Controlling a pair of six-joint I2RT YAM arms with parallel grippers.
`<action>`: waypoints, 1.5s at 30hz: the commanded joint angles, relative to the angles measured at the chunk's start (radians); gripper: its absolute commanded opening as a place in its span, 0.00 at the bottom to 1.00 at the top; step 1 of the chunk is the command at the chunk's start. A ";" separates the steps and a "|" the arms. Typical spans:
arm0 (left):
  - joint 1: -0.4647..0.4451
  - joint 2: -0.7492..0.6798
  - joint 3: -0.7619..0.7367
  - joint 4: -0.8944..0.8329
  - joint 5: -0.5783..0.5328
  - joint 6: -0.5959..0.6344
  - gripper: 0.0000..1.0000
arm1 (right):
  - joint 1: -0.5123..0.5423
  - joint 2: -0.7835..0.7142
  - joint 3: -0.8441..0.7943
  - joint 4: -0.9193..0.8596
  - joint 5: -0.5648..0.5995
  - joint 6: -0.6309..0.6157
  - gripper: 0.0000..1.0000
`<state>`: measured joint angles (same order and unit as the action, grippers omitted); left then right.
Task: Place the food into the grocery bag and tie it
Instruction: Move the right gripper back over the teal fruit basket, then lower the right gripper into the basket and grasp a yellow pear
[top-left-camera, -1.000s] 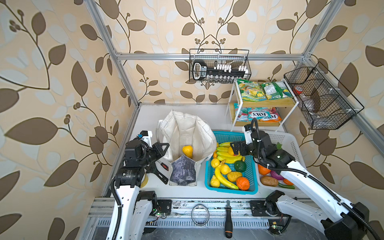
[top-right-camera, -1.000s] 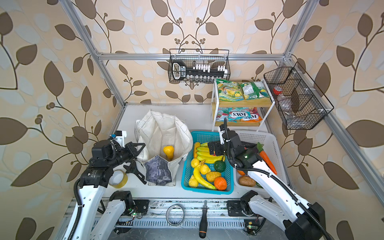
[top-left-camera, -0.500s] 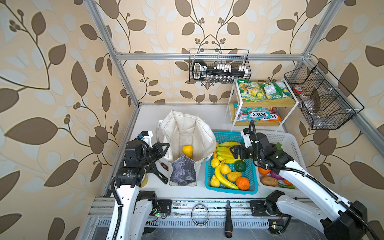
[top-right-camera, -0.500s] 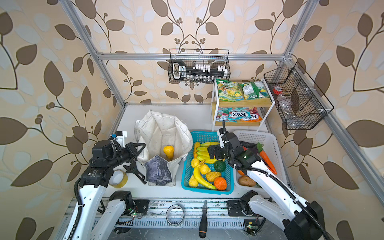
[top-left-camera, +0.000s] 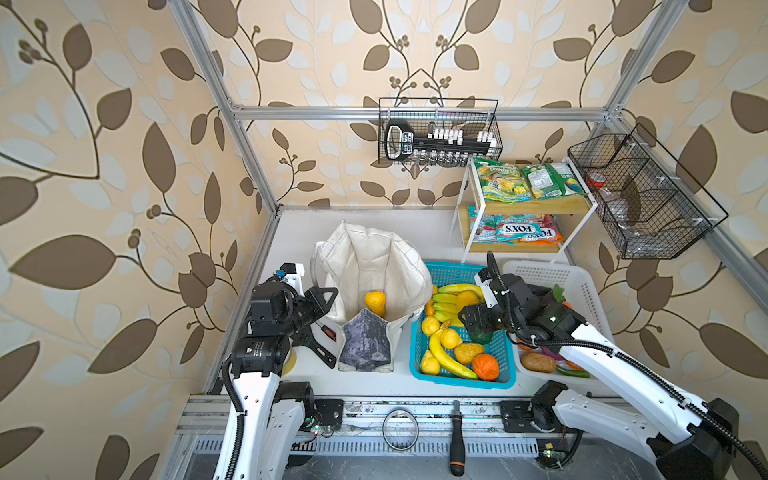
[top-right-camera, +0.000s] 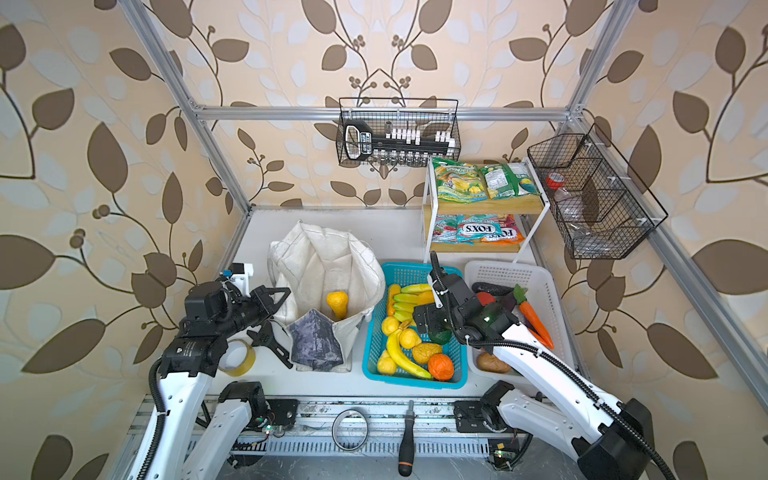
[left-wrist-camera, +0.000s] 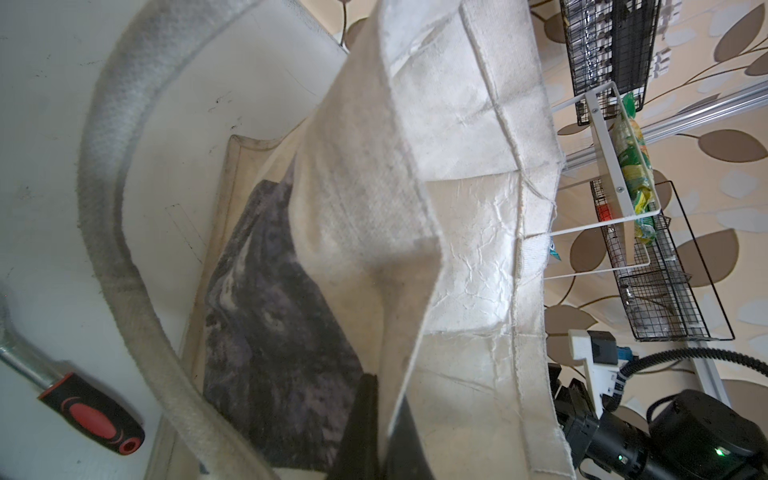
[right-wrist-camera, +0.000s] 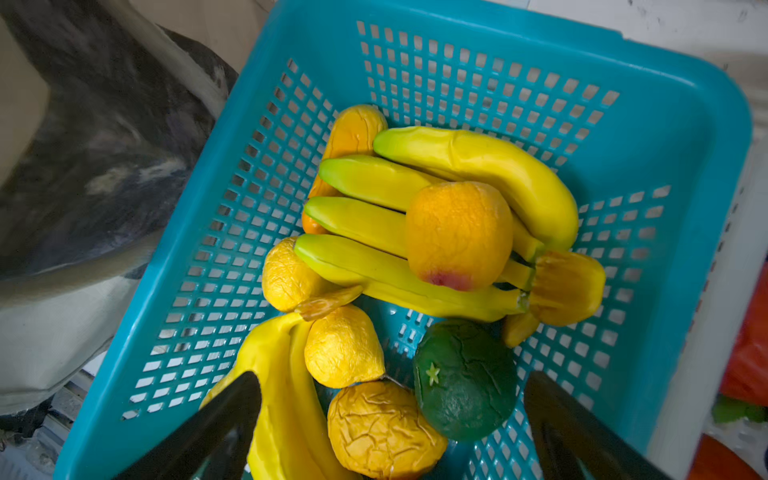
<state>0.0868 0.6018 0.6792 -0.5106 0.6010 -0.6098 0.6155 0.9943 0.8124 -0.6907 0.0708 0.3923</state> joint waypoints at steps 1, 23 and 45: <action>0.011 -0.002 -0.032 0.022 0.021 -0.007 0.00 | 0.028 0.028 0.021 -0.020 -0.006 0.038 1.00; 0.010 -0.003 -0.038 0.034 0.038 -0.035 0.00 | 0.180 0.115 0.042 -0.023 -0.015 0.079 0.96; 0.011 0.004 -0.071 0.126 0.081 -0.109 0.00 | 0.208 -0.005 -0.079 -0.023 -0.039 0.157 0.84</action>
<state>0.0933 0.5991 0.6197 -0.4263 0.6510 -0.7040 0.8135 0.9451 0.7517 -0.8177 0.0437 0.5522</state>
